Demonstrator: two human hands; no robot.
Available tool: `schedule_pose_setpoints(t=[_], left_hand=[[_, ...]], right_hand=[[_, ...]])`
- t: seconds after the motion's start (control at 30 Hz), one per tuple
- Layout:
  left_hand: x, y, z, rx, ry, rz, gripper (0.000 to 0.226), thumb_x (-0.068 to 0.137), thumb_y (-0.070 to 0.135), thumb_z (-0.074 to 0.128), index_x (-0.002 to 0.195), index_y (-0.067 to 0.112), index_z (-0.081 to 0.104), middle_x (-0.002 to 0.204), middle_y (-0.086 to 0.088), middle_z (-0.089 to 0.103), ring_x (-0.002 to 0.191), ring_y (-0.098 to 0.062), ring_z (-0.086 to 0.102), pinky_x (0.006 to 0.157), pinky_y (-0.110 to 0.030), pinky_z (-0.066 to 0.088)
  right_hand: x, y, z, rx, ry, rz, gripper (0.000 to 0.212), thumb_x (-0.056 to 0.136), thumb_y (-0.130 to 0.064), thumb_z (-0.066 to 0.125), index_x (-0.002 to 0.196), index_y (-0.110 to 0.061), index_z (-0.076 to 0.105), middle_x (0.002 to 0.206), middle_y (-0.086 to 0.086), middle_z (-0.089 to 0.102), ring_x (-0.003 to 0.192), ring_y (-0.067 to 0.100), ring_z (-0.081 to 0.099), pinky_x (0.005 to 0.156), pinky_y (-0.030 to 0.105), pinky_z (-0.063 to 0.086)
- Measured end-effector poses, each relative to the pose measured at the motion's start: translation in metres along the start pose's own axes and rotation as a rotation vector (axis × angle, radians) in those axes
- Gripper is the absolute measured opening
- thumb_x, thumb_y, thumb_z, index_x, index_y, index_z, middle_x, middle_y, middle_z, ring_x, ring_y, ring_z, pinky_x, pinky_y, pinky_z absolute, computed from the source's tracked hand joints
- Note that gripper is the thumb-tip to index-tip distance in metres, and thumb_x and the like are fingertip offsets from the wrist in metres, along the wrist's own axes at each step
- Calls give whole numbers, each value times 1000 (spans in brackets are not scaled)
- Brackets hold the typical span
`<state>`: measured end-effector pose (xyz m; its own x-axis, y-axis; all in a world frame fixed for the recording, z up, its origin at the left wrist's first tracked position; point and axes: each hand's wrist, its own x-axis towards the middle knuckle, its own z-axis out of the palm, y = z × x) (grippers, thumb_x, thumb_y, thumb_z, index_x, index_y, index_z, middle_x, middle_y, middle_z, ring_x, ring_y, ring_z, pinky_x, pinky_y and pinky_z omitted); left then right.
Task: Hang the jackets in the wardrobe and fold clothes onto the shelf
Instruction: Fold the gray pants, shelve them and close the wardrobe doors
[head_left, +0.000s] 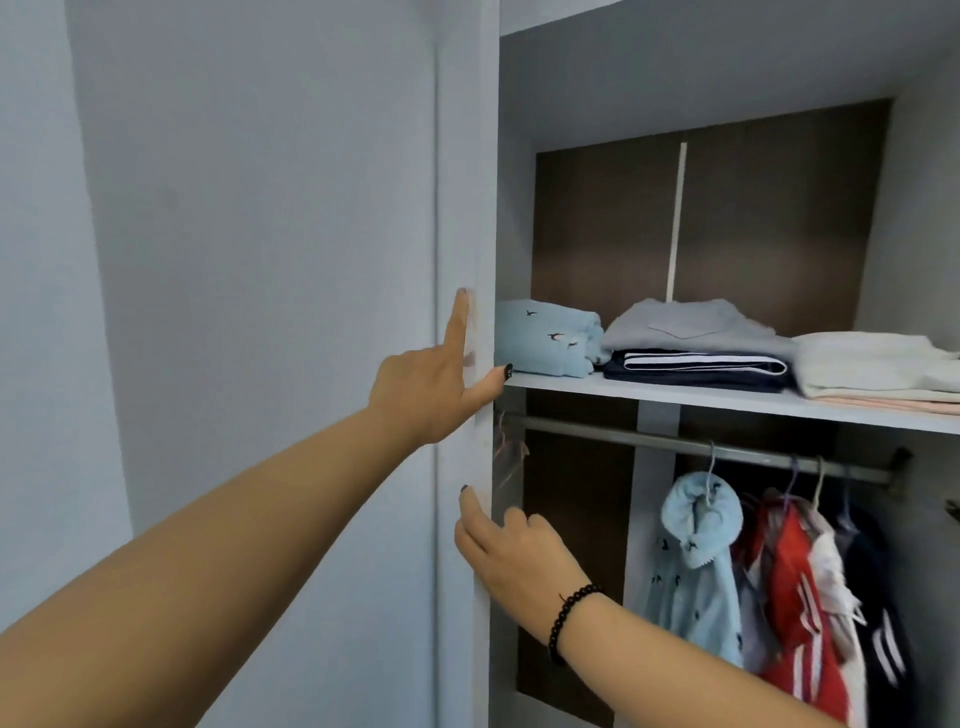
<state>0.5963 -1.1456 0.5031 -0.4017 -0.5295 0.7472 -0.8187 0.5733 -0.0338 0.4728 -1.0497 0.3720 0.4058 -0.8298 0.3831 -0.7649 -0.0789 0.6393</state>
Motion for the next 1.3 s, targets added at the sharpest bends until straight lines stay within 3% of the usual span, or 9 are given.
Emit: schedule_pose_setpoints(t=[0.1, 0.2, 0.4, 0.47, 0.6, 0.73, 0.87, 1.0, 1.3], left_hand=[[15, 32, 14, 20, 56, 4, 96, 80, 81, 12, 152, 25, -18, 142, -3, 52, 83, -16, 67, 75, -36, 56], [31, 62, 31, -95, 35, -27, 99, 81, 81, 24, 151, 28, -22, 165, -2, -5, 146, -32, 26, 112, -60, 28], [62, 102, 75, -333, 59, 23, 105, 81, 77, 40, 146, 34, -30, 160, 6, -26, 150, -25, -13, 115, -64, 15], [68, 107, 89, -396, 80, 57, 106, 80, 76, 44, 141, 40, -34, 160, 7, -26, 150, -25, -14, 116, -62, 18], [85, 125, 123, -404, 192, 65, 101, 82, 71, 47, 151, 35, -18, 162, 3, -21, 150, -31, -12, 114, -63, 15], [103, 145, 159, -407, 336, 73, 92, 82, 68, 41, 156, 27, 4, 164, -5, -7, 149, -38, -1, 109, -68, 12], [124, 158, 181, -381, 401, 43, 91, 80, 70, 39, 156, 29, 9, 164, -7, 0, 149, -39, 2, 110, -70, 9], [136, 168, 198, -342, 420, 29, 92, 80, 71, 38, 156, 30, 7, 164, -10, 4, 148, -42, 3, 110, -71, 8], [157, 182, 222, -322, 376, 9, 89, 81, 75, 23, 156, 29, 9, 164, -11, 3, 148, -43, 0, 109, -73, 6]], right_hand=[[-23, 18, 16, 31, -76, 48, 66, 85, -12, 60, 142, -4, 28, 155, 19, 14, 55, 22, 39, 45, 29, 31], [-42, 35, 31, 109, -86, 128, 80, 89, -6, 49, 148, -1, -5, 155, 17, -19, 60, 25, 37, 50, 31, 33], [-55, 64, 69, 167, -132, 271, 92, 90, -4, 44, 142, -10, -32, 143, 11, -45, 61, 26, 34, 47, 30, 26], [-56, 68, 81, 69, -114, 303, 90, 87, -9, 52, 151, -13, -11, 151, 13, -31, 57, 24, 35, 43, 27, 28], [-50, 74, 107, -46, 51, 524, 65, 61, -20, 71, 125, -28, 60, 135, -11, 55, 33, 9, 34, 33, 14, 33], [-38, 80, 145, -84, 150, 735, 45, 96, 3, 22, 135, -15, 37, 139, -8, 49, 29, 8, 32, 33, 13, 29], [-35, 101, 168, -136, 129, 816, 50, 94, 6, 20, 134, -18, 38, 145, 1, 29, 33, 7, 35, 33, 15, 33], [-35, 101, 187, -118, 69, 759, 73, 69, -5, 55, 136, -21, 33, 147, -4, 34, 38, 9, 39, 35, 18, 39], [-25, 111, 223, -138, -13, 844, 78, 77, 5, 43, 146, -12, 13, 144, -4, 40, 38, 10, 38, 35, 17, 36]])
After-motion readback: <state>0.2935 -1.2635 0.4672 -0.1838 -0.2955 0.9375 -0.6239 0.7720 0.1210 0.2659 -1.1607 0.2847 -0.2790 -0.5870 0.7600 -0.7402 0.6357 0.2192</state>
